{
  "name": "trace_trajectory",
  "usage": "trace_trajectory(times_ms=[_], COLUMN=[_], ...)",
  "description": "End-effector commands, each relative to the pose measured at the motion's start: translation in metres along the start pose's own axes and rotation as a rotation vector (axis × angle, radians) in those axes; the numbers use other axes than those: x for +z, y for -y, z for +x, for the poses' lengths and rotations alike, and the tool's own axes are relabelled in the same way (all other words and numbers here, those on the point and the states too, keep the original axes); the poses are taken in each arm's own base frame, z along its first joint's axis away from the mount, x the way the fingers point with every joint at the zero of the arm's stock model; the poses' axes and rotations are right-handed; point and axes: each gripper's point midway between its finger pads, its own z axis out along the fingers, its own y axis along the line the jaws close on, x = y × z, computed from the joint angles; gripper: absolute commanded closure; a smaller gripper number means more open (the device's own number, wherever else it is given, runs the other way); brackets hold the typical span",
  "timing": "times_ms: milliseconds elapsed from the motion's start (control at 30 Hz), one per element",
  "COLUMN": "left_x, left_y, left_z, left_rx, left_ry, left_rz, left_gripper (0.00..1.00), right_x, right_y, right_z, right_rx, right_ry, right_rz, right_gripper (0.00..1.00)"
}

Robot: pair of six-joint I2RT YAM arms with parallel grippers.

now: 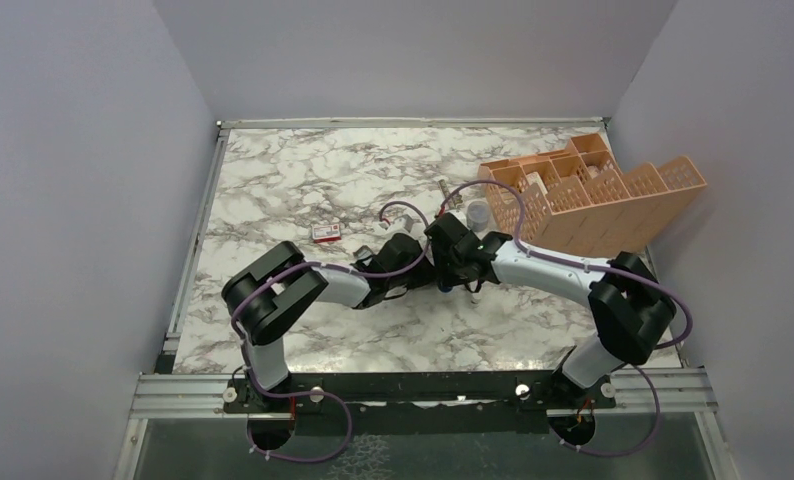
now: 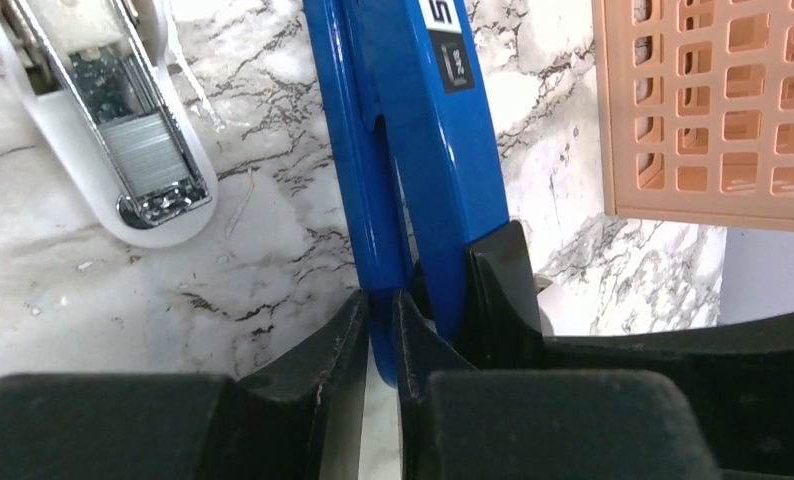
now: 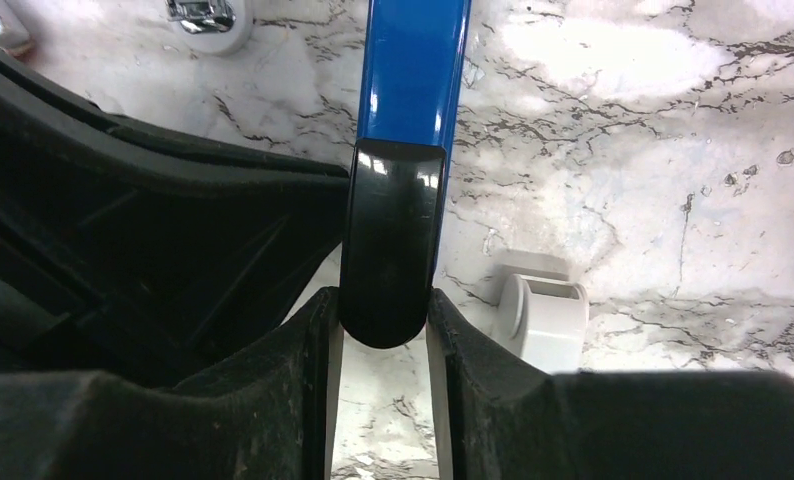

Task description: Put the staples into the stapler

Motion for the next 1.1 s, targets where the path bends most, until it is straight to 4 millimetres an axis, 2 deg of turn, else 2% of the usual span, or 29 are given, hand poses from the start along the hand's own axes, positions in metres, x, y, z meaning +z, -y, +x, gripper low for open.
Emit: trace_trajectory(times_ms=[0, 167, 233, 333, 433, 600, 733, 867, 967, 1067], left_x=[-0.012, -0.022, -0.027, -0.039, -0.056, -0.095, -0.130, -0.159, -0.171, -0.173], left_y=[-0.023, -0.023, -0.025, -0.026, -0.032, -0.057, -0.076, -0.087, -0.090, -0.091], left_z=[0.010, 0.002, -0.004, -0.016, -0.036, -0.078, -0.107, -0.126, -0.130, -0.128], left_rx=[0.035, 0.056, 0.067, 0.091, 0.121, 0.162, 0.146, 0.119, 0.106, 0.095], left_ry=[-0.027, -0.005, 0.010, 0.036, 0.095, 0.227, 0.316, 0.382, 0.399, 0.383], left_rz=[-0.082, -0.111, -0.135, -0.173, -0.230, -0.395, -0.478, -0.505, -0.502, -0.481], left_gripper=[0.82, 0.79, 0.78, 0.75, 0.72, 0.62, 0.56, 0.43, 0.38, 0.38], right_x=[-0.010, -0.024, -0.033, -0.047, -0.062, -0.073, -0.068, -0.055, -0.039, -0.021], right_y=[-0.011, -0.003, -0.004, -0.008, -0.020, -0.047, -0.068, -0.079, -0.082, -0.078], right_z=[-0.020, -0.038, -0.047, -0.063, -0.087, -0.122, -0.141, -0.155, -0.164, -0.173], right_rx=[0.045, 0.054, 0.056, 0.048, 0.015, -0.053, -0.113, -0.147, -0.148, -0.135], right_ry=[0.065, 0.124, 0.157, 0.214, 0.292, 0.368, 0.401, 0.406, 0.399, 0.377], right_rz=[-0.022, 0.025, 0.014, -0.014, -0.074, -0.163, -0.225, -0.222, -0.179, -0.113], right_gripper=[0.58, 0.44, 0.39, 0.35, 0.34, 0.34, 0.34, 0.34, 0.34, 0.32])
